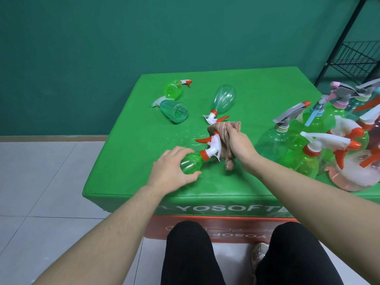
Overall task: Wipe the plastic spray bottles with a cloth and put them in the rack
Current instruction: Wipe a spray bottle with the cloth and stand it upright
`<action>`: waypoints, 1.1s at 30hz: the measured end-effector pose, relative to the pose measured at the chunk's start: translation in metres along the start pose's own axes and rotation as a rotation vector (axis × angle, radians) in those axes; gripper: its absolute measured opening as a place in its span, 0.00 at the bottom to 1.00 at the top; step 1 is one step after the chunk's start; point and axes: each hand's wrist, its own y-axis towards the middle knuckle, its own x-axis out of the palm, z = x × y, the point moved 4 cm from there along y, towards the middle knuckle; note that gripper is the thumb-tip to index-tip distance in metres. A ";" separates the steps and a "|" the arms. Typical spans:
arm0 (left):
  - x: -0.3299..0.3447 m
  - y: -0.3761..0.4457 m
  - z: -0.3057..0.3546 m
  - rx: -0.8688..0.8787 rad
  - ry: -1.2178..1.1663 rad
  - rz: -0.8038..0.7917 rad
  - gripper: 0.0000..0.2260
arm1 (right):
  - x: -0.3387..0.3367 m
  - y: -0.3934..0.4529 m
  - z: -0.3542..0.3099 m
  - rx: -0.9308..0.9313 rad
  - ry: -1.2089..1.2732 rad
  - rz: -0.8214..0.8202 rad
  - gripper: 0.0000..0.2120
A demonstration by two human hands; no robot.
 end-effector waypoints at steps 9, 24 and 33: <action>-0.001 0.010 -0.002 -0.100 -0.036 -0.005 0.31 | 0.017 -0.008 -0.005 -0.034 -0.028 -0.022 0.28; -0.002 0.009 0.004 -0.279 -0.011 -0.118 0.44 | 0.003 -0.032 0.017 0.124 0.318 -0.048 0.23; -0.019 -0.001 0.002 -0.286 -0.183 -0.087 0.41 | -0.003 -0.052 0.013 0.173 0.532 -0.054 0.18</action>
